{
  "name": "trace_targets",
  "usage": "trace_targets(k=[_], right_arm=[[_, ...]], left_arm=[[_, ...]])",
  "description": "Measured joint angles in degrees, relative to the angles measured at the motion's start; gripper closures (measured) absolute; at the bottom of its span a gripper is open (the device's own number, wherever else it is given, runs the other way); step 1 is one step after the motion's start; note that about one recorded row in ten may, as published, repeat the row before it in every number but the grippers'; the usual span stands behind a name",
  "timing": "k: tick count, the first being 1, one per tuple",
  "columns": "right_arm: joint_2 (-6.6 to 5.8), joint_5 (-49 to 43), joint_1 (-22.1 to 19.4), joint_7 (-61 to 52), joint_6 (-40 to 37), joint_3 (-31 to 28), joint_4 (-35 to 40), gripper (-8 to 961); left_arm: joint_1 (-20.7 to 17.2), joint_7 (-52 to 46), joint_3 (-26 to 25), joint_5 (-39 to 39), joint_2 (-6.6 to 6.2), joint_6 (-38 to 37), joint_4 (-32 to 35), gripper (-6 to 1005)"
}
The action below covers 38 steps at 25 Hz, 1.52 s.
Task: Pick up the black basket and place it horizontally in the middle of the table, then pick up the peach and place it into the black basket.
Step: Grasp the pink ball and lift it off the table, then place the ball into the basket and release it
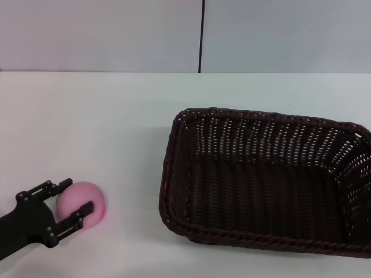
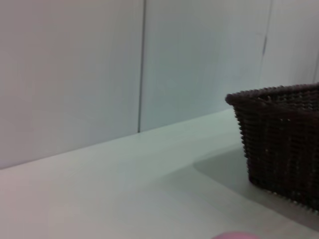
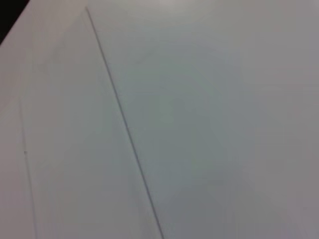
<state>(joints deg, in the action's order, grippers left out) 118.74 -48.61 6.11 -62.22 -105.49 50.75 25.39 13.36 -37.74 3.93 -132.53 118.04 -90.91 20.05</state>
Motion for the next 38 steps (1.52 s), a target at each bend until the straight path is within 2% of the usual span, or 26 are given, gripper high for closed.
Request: trace_targets(k=[7,13,19,23,29,31,32,34,38], right_arm=[[0.07,-0.1,0.9,0.1,1.3,-2.3,-2.9,419],[0.08,-0.1,1.6,0.1,1.4,-3.8,-5.3,418],[0.11,0.0,1.6,0.1,1.0,-4.8,-6.0,418],[0.20,0.1,1.9,-0.1,0.9,-5.0,-6.1,419],[0.20,0.1,3.3,-0.3,0.7,-5.1,-7.3,419],[0.25,0.1,3.8,-0.4,0.7,-5.1,-7.6,419],[0.27,0.2,4.0,-0.4,0.6,-5.0,-7.6,418],[0.29,0.2,4.3,-0.4,0.6,-4.8,-7.7,418],[0.29,0.2,4.4,-0.4,0.5,-4.9,-8.1,419]], left_arm=[[-0.5,2.8,0.5,0.3,-0.05,-2.7,0.5,322],[-0.9,3.7,0.2,0.4,-0.11,-4.9,0.6,506],[0.2,2.6,-2.8,0.6,-0.18,-9.8,1.1,589],[3.7,2.1,-5.0,0.7,-0.03,-15.2,1.4,636],[11.9,-0.5,-3.2,0.5,0.34,-18.7,-1.8,687],[14.5,-0.3,-1.6,0.4,0.43,-18.8,-4.2,702],[14.5,-0.3,-1.6,0.4,0.43,-18.8,-4.2,709],[18.0,-0.1,0.1,0.3,0.53,-17.1,-8.5,724],[20.2,0.0,1.6,0.2,0.60,-13.2,-13.0,746]])
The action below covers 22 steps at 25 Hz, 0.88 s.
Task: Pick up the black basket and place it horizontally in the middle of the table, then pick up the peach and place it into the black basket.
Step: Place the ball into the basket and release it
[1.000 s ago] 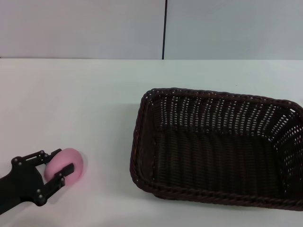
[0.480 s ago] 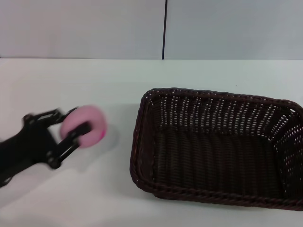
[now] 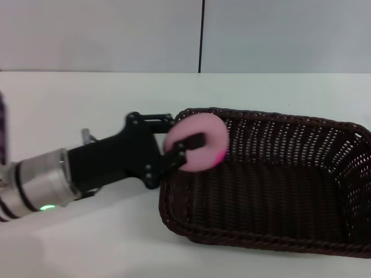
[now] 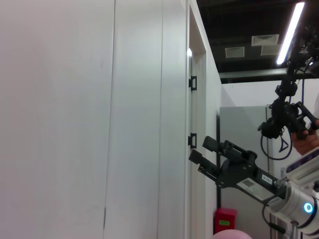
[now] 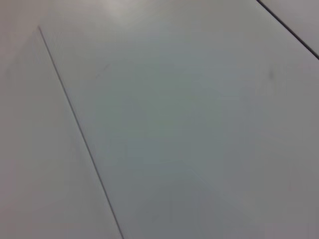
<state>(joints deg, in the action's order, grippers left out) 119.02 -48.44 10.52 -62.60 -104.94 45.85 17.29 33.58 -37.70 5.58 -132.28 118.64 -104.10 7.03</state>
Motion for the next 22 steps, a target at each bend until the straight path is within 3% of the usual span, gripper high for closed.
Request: trace_targets(k=[3,10,13,18,22], right_arm=[[-0.05,0.0,-0.1,0.0,-0.1,-0.2,-0.8,418],[-0.02,0.0,-0.6,0.2,-0.7,-0.3,-1.0,418],[-0.06,0.0,-0.5,0.2,-0.7,-0.6,-1.0,419],[-0.18,0.1,-0.1,0.3,-0.8,-1.2,-0.8,419],[-0.20,0.1,-0.1,0.3,-0.8,-1.9,-0.8,419]], left_arm=[[0.0,0.9,-0.5,0.4,0.01,3.9,-3.8,745],[-0.4,1.7,0.2,-0.1,-0.12,4.8,-4.7,742],[-0.5,1.7,0.5,-0.1,-0.14,4.6,-4.7,465],[-1.0,1.6,0.5,-0.1,-0.18,4.3,-4.8,231],[-2.0,1.6,-0.2,0.2,-0.31,4.2,-4.1,195]])
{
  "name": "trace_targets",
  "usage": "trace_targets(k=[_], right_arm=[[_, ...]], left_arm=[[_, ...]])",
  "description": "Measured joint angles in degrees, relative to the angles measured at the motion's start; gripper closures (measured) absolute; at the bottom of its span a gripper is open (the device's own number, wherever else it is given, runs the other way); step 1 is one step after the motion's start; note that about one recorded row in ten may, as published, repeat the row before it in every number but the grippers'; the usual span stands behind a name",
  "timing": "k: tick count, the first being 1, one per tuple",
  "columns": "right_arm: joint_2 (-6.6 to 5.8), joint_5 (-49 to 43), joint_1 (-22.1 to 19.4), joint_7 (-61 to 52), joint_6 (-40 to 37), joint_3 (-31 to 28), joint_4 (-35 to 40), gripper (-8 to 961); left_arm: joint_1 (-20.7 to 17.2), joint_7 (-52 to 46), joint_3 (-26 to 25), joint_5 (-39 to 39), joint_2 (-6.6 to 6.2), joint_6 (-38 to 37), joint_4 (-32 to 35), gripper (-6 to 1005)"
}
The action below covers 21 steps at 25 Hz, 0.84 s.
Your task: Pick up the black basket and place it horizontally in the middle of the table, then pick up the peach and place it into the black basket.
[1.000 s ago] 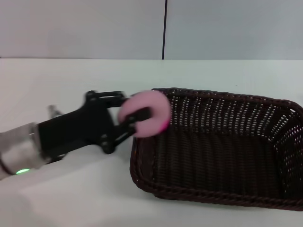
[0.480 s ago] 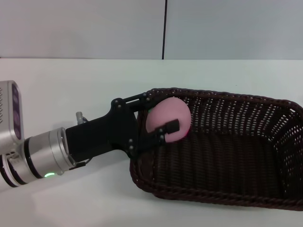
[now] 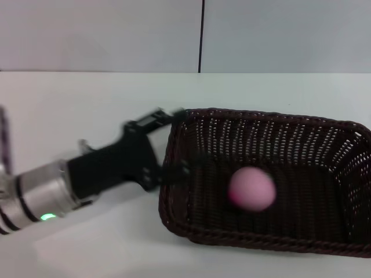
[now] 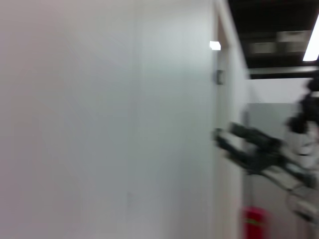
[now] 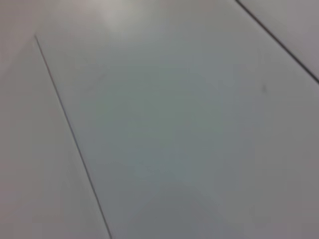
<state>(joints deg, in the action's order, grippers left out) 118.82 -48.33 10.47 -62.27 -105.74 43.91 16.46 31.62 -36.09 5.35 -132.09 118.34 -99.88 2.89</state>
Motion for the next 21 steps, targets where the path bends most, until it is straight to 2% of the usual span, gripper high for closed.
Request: trace_targets(k=[2,4,5,6,7,8,9,10,11,13,14,15,16,21], right_arm=[[0.00,0.0,-0.1,0.1,0.0,-0.8,0.1,419],[0.00,0.0,-0.4,2.0,0.4,-2.8,-0.4,419],[0.00,0.0,-0.4,2.0,0.4,-2.8,-0.4,419],[0.05,0.0,-0.5,5.2,0.6,-4.8,-1.9,419],[0.05,0.0,-0.5,5.2,0.6,-4.8,-1.9,419],[0.14,0.0,-0.5,7.2,0.7,-6.3,-3.4,419],[0.17,0.0,-0.3,12.0,0.7,-10.1,-7.4,419],[0.17,0.0,-0.3,12.0,0.7,-10.1,-7.4,419],[0.17,0.0,0.2,16.6,1.0,-14.4,-11.5,419],[0.19,0.0,0.3,18.8,1.2,-16.6,-13.2,419],[0.32,0.0,0.7,22.7,1.6,-21.5,-16.7,419],[0.32,0.0,0.7,22.7,1.6,-21.5,-16.7,419],[0.34,0.0,0.9,24.4,1.8,-24.0,-18.7,419],[0.35,-0.4,1.3,25.2,2.5,-24.4,-19.8,419]], left_arm=[[-2.8,0.0,-4.5,2.2,-0.22,-0.2,1.9,186],[-7.8,2.8,-13.7,6.6,-0.16,0.0,3.5,186],[-7.8,2.8,-13.7,6.6,-0.16,0.0,3.5,186],[-10.9,6.6,-19.0,9.0,-0.12,0.1,3.0,186],[-10.9,6.6,-19.0,9.0,-0.12,0.1,3.0,186],[-12.7,9.0,-21.9,10.2,-0.10,0.2,2.3,186],[-15.7,13.3,-27.2,11.6,-0.04,0.2,0.7,186],[-15.7,13.3,-27.2,11.6,-0.04,0.2,0.7,186],[-17.1,14.7,-29.6,11.9,-0.03,0.2,-0.1,186],[-19.2,16.5,-33.3,12.0,-0.03,-0.1,-1.2,186],[-21.1,17.5,-36.5,12.0,-0.03,-0.4,-2.3,186],[-21.1,17.5,-36.5,12.0,-0.03,-0.4,-2.3,186],[-21.7,17.8,-37.4,12.0,-0.03,-0.4,-2.5,186],[-23.3,21.0,-39.7,12.1,0.15,-0.4,-3.1,186]])
